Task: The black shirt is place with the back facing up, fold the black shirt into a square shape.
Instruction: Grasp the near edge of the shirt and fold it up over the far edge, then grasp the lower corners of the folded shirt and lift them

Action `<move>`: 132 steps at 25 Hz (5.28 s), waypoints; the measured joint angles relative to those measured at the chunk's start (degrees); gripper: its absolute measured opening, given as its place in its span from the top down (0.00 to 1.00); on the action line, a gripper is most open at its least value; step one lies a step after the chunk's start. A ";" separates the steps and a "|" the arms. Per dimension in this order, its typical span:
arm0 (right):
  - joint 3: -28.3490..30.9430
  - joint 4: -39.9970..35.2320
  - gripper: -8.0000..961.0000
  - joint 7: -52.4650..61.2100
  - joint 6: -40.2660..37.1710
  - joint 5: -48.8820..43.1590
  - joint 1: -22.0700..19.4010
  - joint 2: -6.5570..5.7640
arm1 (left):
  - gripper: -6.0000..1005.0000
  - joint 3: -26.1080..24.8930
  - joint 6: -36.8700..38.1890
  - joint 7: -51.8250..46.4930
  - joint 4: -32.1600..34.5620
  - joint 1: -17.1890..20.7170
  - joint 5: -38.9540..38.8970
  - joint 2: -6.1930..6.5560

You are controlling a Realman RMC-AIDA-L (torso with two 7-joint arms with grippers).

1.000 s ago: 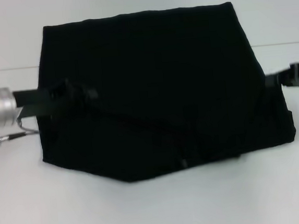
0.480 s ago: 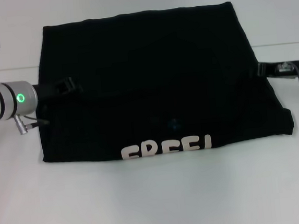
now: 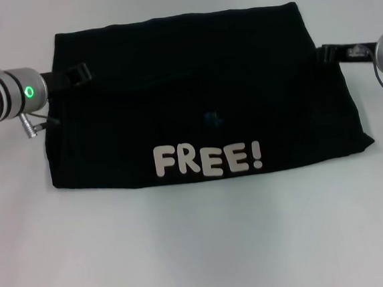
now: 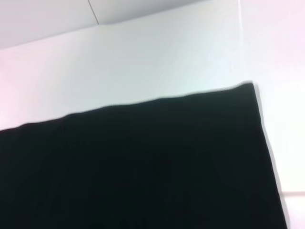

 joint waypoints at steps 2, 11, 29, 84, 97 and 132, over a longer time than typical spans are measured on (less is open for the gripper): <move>-1.65 0.11 0.93 0.00 1.97 -0.01 0.61 -0.02 | 0.94 0.63 -2.77 0.08 -0.04 -0.33 -0.03 -0.36; -6.66 2.69 0.93 0.01 6.99 -0.01 2.51 0.65 | 0.94 4.51 -7.24 0.16 -0.17 -0.30 0.01 -2.01; -6.09 -9.95 0.60 15.06 -23.96 -0.81 1.57 -6.20 | 0.66 0.29 32.64 -12.07 10.01 7.65 -2.35 4.07; -4.33 -10.80 0.16 17.31 -29.19 -4.37 0.80 -6.32 | 0.67 -0.44 23.06 -1.84 6.17 13.30 2.74 2.27; -3.15 -11.22 0.16 12.57 -34.96 -9.02 -5.24 -6.78 | 0.99 -0.90 23.93 -1.91 6.24 12.86 2.26 2.42; -1.57 -8.95 0.22 3.08 -23.91 -8.98 -8.28 -0.83 | 0.99 -1.03 23.25 -2.66 6.15 11.15 1.88 2.20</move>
